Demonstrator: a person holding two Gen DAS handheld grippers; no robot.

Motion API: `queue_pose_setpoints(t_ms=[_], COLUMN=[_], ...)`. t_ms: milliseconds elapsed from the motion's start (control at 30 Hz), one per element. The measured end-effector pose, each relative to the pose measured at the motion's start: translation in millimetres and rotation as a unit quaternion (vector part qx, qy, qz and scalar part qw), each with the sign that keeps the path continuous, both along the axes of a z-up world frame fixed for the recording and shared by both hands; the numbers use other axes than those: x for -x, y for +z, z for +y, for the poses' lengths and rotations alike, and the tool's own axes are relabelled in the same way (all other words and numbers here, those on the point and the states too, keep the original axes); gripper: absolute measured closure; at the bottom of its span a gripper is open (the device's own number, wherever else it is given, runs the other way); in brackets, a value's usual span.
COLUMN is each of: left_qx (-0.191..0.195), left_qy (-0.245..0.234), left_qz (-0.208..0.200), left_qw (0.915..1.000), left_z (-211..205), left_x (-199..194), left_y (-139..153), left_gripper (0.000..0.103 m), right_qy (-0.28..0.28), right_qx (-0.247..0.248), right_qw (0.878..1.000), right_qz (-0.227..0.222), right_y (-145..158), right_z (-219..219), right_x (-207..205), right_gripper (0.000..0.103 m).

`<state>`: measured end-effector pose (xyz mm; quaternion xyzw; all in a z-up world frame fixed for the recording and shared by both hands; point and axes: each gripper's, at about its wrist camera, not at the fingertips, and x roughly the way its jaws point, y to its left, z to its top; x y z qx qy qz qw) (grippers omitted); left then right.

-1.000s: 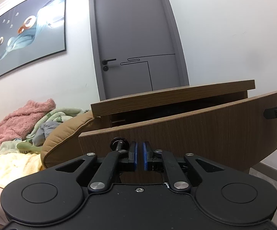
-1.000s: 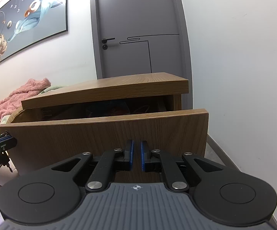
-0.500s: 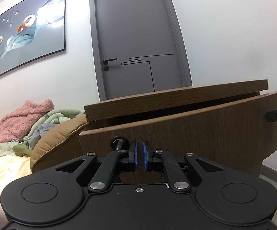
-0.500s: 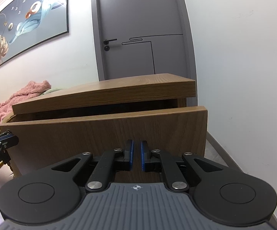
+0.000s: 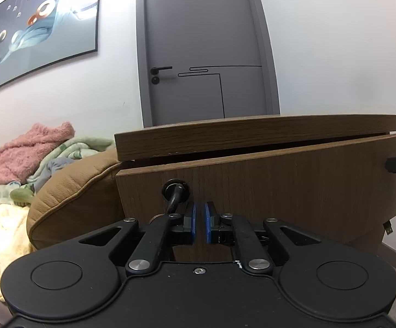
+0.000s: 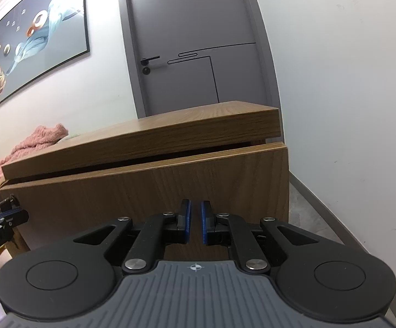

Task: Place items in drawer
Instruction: 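Push the drawer front shut with the left tool fingers, then back the left tool away from the closed drawer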

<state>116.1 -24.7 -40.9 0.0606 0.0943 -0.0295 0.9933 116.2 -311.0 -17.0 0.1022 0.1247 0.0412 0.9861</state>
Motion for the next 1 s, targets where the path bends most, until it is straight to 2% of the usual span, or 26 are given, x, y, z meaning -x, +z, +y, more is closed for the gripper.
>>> queue_pose_setpoints(t_ms=[200, 400, 500, 533, 567, 700, 767, 833, 867, 900, 933, 1000], left_qx=[0.000, -0.010, -0.010, -0.008, -0.006, -0.005, -0.010, -0.003, 0.005, 0.011, 0.017, 0.021], left_qy=[0.000, -0.023, -0.029, -0.030, -0.033, -0.038, -0.029, -0.013, -0.013, -0.014, -0.014, -0.014], left_qz=[0.007, 0.021, 0.025, 0.025, 0.024, -0.004, -0.021, -0.037, -0.038, -0.035, -0.033, -0.029], left_qw=[1.0000, 0.9995, 0.9992, 0.9992, 0.9991, 0.9993, 0.9993, 0.9992, 0.9992, 0.9992, 0.9992, 0.9993], left_z=[-2.7, -0.8, -2.1, -2.4, -2.7, -5.0, -5.9, -3.0, -0.6, 1.5, 3.9, 6.0], left_x=[-1.9, 0.0, 6.9, 9.9, 13.0, 28.3, 34.8, 42.1, 45.1, 47.0, 48.8, 53.9], left_y=[2.1, 5.9, 9.4, 10.9, 12.6, 21.3, 26.0, 31.2, 34.4, 38.2, 41.6, 45.9], left_gripper=[0.090, 0.081, 0.066, 0.057, 0.053, 0.047, 0.020, 0.016, 0.016, 0.016, 0.016, 0.011], right_qy=[-0.002, 0.007, 0.023, 0.027, 0.030, 0.036, 0.039, 0.044, 0.047, 0.050, 0.053, 0.063], right_qx=[-0.002, 0.001, 0.004, 0.004, 0.003, -0.003, 0.003, 0.014, 0.020, 0.027, 0.031, 0.030], right_qw=[1.000, 1.000, 1.000, 1.000, 0.999, 0.999, 0.999, 0.999, 0.999, 0.998, 0.998, 0.997], right_qz=[-0.005, -0.013, -0.016, -0.013, -0.009, 0.005, 0.001, -0.009, -0.016, -0.023, -0.030, -0.044], right_y=[0.0, 2.9, 5.4, 6.6, 7.6, 13.9, 18.6, 24.2, 27.3, 30.5, 33.4, 38.4], right_z=[-3.4, -7.8, -7.3, -6.5, -6.1, -4.8, -3.7, -2.1, -1.1, 0.0, 0.9, 1.5], right_x=[-3.7, 1.6, 6.1, 7.0, 8.4, 11.7, 15.7, 20.0, 22.2, 24.5, 27.0, 33.2], right_gripper=[0.094, 0.093, 0.093, 0.093, 0.093, 0.092, 0.091, 0.089, 0.087, 0.076, 0.057, 0.041])
